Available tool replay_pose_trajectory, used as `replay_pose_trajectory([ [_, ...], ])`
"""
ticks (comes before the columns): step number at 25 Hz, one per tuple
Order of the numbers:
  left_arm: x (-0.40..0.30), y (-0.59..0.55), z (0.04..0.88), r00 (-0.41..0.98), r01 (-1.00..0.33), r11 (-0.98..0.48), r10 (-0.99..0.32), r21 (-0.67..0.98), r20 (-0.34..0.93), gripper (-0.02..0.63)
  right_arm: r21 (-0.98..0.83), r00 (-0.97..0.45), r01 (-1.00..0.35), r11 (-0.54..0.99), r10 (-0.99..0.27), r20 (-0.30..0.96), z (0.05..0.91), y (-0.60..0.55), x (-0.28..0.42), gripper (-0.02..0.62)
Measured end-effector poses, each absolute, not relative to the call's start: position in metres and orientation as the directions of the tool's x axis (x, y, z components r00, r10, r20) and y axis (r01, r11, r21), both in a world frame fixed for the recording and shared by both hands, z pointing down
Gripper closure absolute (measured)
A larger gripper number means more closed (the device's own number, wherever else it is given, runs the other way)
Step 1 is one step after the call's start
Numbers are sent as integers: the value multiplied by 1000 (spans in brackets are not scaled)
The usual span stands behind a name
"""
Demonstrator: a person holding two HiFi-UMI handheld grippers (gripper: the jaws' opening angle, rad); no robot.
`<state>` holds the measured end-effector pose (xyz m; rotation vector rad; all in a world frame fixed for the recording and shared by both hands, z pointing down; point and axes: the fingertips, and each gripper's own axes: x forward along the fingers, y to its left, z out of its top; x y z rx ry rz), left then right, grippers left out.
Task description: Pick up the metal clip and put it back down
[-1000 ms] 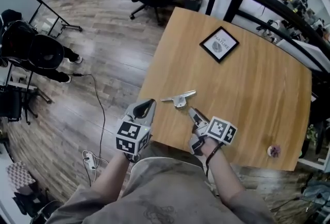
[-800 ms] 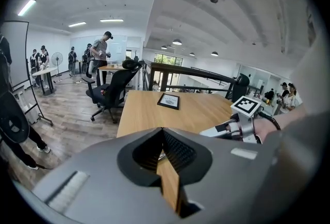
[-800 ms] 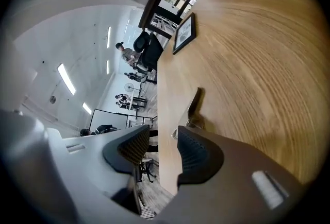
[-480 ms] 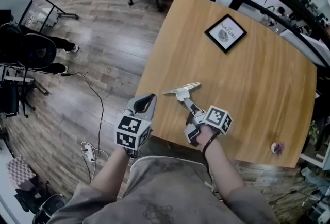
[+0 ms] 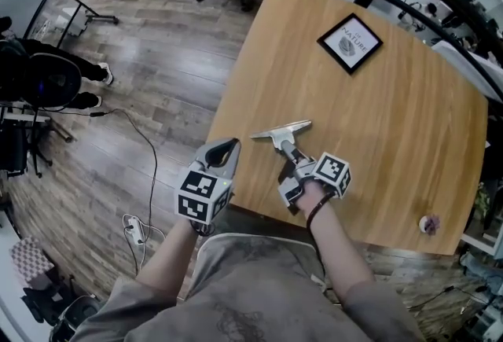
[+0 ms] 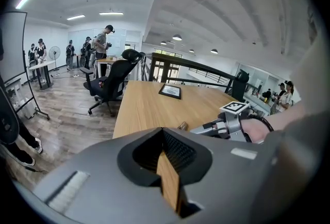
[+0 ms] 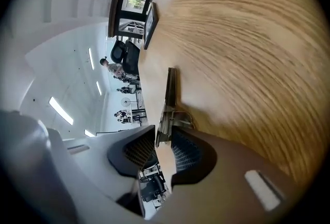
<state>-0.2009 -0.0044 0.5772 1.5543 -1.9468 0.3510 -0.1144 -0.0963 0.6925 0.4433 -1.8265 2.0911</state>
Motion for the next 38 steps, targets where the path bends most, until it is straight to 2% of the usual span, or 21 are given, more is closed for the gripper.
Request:
replay_pose_trajectory([
  [5, -201, -1, 581, -121, -948, 271, -791, 165, 600, 606, -904, -911, -413, -109, 42, 411, 689, -98, -122, 559],
  [9, -203, 4, 578, -121, -946, 274, -793, 172, 597, 606, -898, -904, -428, -104, 46, 425, 686, -96, -121, 577],
  [13, -204, 7, 568, -118, -947, 268, -799, 174, 590, 606, -891, -897, -442, -103, 32, 442, 675, -94, -112, 578],
  [23, -208, -1, 521, -86, -961, 215, -827, 172, 555, 606, -924, -925, -359, -131, -80, 371, 596, -109, -82, 578],
  [38, -187, -34, 456, 48, -991, 24, -858, 132, 512, 606, -962, -914, -233, -141, -307, 266, 497, -129, -29, 578],
])
